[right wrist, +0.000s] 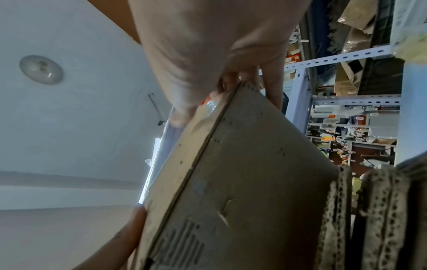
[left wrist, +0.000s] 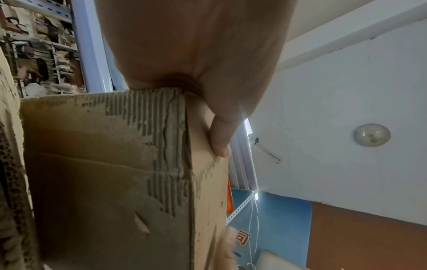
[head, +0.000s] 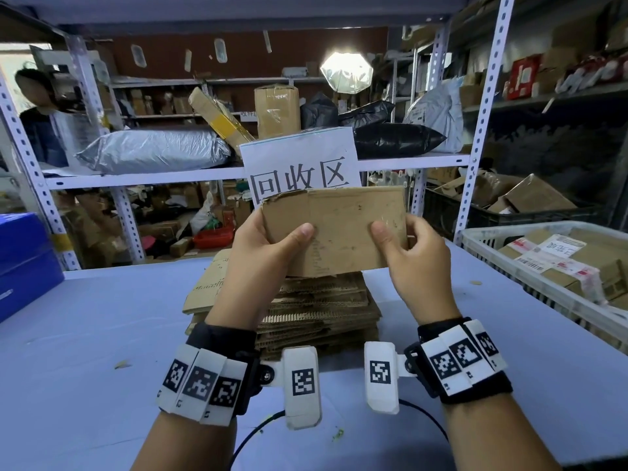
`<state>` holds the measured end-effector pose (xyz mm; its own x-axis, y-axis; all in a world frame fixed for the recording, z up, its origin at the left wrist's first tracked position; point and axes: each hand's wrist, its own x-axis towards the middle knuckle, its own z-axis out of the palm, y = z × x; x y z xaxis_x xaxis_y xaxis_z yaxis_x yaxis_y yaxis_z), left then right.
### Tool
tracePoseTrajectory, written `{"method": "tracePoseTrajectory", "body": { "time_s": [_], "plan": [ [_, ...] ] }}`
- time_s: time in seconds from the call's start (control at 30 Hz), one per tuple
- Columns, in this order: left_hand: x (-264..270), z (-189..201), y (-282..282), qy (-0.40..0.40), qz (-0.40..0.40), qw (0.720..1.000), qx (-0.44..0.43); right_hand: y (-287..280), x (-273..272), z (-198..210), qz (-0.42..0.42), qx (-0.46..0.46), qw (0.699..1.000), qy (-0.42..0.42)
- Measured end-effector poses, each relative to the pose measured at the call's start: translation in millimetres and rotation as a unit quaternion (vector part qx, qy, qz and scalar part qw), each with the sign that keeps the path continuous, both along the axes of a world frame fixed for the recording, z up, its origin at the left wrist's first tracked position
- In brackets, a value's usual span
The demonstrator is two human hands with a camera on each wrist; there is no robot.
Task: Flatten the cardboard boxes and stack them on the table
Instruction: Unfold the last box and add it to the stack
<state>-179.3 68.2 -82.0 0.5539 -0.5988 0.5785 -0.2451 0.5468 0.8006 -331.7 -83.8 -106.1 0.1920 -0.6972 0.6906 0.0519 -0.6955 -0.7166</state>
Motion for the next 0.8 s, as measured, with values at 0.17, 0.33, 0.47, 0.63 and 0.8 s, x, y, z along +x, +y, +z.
{"method": "tracePoseTrajectory", "body": {
  "time_s": [0.17,0.33,0.47,0.63,0.8],
  "plan": [
    [5,-2,4,-0.004,0.012,1.000,-0.004,-11,-10,0,0.040,0.025,0.999,-0.022],
    [6,-3,3,-0.004,0.031,0.999,-0.007,-11,-9,-3,0.042,0.040,0.998,-0.038],
    [3,-5,0,-0.012,0.036,0.999,-0.004,-4,-3,-5,0.028,0.030,0.999,-0.012],
    [7,-7,3,-0.012,0.038,0.999,-0.003,-5,-7,-4,-0.024,0.008,1.000,-0.008],
    [8,-6,3,-0.014,0.051,0.999,0.005,2,-7,-3,0.027,0.056,0.997,-0.036]
  ]
}}
